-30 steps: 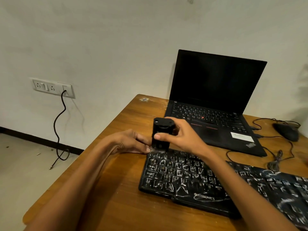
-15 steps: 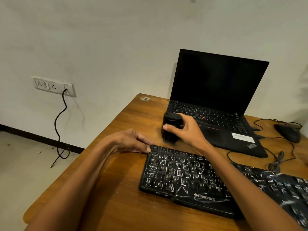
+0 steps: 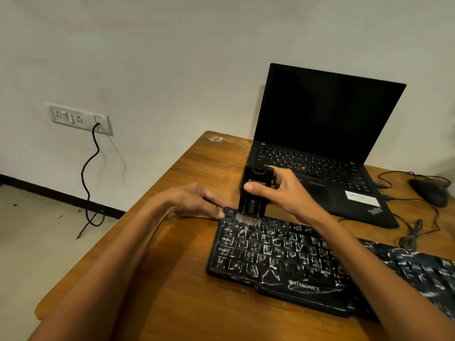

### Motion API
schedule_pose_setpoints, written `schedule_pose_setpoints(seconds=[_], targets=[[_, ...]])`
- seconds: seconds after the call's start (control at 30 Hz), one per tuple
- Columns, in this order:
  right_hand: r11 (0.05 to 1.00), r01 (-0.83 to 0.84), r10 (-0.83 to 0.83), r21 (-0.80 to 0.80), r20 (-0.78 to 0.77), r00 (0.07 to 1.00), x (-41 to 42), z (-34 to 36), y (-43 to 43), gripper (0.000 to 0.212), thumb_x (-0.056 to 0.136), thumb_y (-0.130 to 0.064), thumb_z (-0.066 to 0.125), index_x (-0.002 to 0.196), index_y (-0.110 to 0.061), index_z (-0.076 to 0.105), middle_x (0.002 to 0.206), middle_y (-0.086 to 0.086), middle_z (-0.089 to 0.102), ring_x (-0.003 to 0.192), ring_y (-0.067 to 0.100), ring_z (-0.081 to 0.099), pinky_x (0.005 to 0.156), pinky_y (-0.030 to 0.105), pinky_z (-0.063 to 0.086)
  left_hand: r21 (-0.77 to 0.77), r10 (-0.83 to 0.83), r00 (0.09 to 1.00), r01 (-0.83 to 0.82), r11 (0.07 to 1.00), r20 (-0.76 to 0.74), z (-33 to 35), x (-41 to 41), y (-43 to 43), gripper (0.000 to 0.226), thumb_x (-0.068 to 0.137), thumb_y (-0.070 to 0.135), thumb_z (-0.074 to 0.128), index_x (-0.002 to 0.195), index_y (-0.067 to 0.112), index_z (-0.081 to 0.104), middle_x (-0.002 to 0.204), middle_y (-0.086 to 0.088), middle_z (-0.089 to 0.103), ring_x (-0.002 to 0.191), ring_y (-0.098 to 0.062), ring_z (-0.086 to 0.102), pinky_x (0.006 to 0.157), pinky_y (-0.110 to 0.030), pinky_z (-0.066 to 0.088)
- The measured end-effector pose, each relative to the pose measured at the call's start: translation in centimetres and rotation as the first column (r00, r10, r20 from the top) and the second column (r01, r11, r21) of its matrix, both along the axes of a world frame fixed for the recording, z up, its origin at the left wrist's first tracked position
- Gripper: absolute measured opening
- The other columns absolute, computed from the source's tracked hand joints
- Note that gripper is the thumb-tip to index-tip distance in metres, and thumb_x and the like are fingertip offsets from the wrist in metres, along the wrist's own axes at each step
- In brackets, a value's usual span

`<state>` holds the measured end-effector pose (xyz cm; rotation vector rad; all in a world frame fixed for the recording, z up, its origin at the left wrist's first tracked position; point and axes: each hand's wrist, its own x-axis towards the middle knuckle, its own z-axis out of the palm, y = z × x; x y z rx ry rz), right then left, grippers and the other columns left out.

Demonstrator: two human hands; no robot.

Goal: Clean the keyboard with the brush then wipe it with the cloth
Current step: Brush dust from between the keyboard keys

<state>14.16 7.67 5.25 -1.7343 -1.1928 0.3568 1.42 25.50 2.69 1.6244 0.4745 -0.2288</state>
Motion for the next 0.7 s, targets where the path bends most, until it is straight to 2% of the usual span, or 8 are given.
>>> schedule_pose_setpoints(seconds=[0.1, 0.23, 0.33, 0.4, 0.5, 0.57, 0.63, 0.7], targets=[[0.998, 0.050, -0.053, 0.035, 0.100, 0.994, 0.8, 0.6, -0.1, 0.042, 0.069, -0.038, 0.072, 0.102, -0.012, 0.063, 0.098, 0.004, 0.068, 0.094, 0.016, 0.063, 0.085, 0.035, 0.052, -0.008, 0.002, 1.000, -0.002, 1.000, -0.001, -0.1, 0.0, 0.0, 0.031, 0.074, -0.008, 0.065, 0.104, 0.000, 0.066, 0.105, -0.013, 0.069, 0.097, -0.021, 0.066, 0.084, -0.024, 0.053], [0.999, 0.002, -0.003, 0.040, 0.025, 1.000, -0.1, 0.3, -0.8, 0.043, 0.067, -0.037, 0.069, 0.100, -0.011, 0.063, 0.096, 0.005, 0.067, 0.092, 0.015, 0.062, 0.078, 0.020, 0.050, -0.026, 0.005, 1.000, -0.004, 1.000, 0.010, -0.2, 0.0, 0.1, 0.031, 0.074, -0.009, 0.065, 0.104, -0.001, 0.065, 0.106, -0.014, 0.069, 0.095, -0.021, 0.066, 0.082, -0.023, 0.054], [0.997, 0.068, -0.071, 0.027, 0.118, 0.990, 0.9, 0.0, -1.3, 0.037, 0.069, -0.040, 0.073, 0.096, -0.016, 0.065, 0.094, 0.002, 0.069, 0.091, 0.016, 0.063, 0.082, 0.034, 0.052, -0.028, 0.017, 1.000, -0.017, 0.999, 0.006, -0.1, 0.0, 0.0, 0.031, 0.073, -0.009, 0.065, 0.104, -0.002, 0.065, 0.105, -0.013, 0.069, 0.097, -0.022, 0.066, 0.081, -0.024, 0.054], [0.996, 0.085, -0.089, 0.029, 0.179, 0.980, 1.1, 0.3, -1.3, 0.033, 0.070, -0.038, 0.074, 0.094, -0.017, 0.066, 0.091, 0.000, 0.069, 0.088, 0.015, 0.064, 0.080, 0.037, 0.052, -0.026, 0.013, 1.000, -0.012, 1.000, 0.003, -0.2, 0.0, -0.1, 0.034, 0.074, -0.009, 0.065, 0.107, -0.001, 0.065, 0.105, -0.013, 0.069, 0.097, -0.021, 0.066, 0.082, -0.023, 0.054], [0.991, -0.004, 0.001, 0.133, 0.024, 1.000, -1.0, 0.8, -0.7, 0.029, 0.070, -0.029, 0.072, 0.093, -0.014, 0.064, 0.089, 0.001, 0.067, 0.084, 0.005, 0.061, 0.073, 0.017, 0.047, -0.016, 0.004, 1.000, -0.004, 1.000, 0.012, -0.2, 0.0, 0.1, 0.036, 0.074, -0.008, 0.065, 0.109, -0.002, 0.063, 0.106, -0.013, 0.069, 0.099, -0.021, 0.066, 0.083, -0.024, 0.054], [0.988, -0.077, 0.072, 0.135, 0.036, 0.997, -2.5, 0.7, 0.1, 0.019, 0.073, -0.019, 0.072, 0.088, -0.021, 0.061, 0.080, -0.007, 0.061, 0.073, -0.007, 0.057, 0.065, 0.008, 0.042, 0.006, -0.013, 1.000, 0.012, 1.000, 0.013, -0.1, -0.2, 0.0, 0.036, 0.074, -0.008, 0.065, 0.110, -0.002, 0.063, 0.107, -0.012, 0.069, 0.102, -0.022, 0.064, 0.090, -0.028, 0.051], [0.985, -0.125, 0.118, 0.116, 0.061, 0.991, -3.1, 0.1, 0.4, 0.020, 0.075, -0.016, 0.072, 0.086, -0.026, 0.059, 0.075, -0.014, 0.059, 0.070, -0.007, 0.056, 0.063, 0.007, 0.041, 0.013, -0.016, 1.000, 0.016, 1.000, 0.019, -0.1, -0.3, -0.1, 0.034, 0.074, -0.009, 0.064, 0.108, 0.000, 0.064, 0.107, -0.012, 0.069, 0.103, -0.022, 0.064, 0.093, -0.030, 0.049], [0.988, -0.132, 0.125, 0.087, 0.073, 0.989, -3.0, 0.0, -0.1, 0.017, 0.074, -0.020, 0.073, 0.083, -0.027, 0.060, 0.071, -0.015, 0.060, 0.069, -0.004, 0.056, 0.064, 0.009, 0.041, -0.003, 0.008, 1.000, -0.008, 1.000, 0.018, 0.0, -0.2, -0.2, 0.033, 0.074, -0.011, 0.063, 0.105, 0.001, 0.065, 0.106, -0.013, 0.069, 0.099, -0.022, 0.065, 0.089, -0.028, 0.052]])
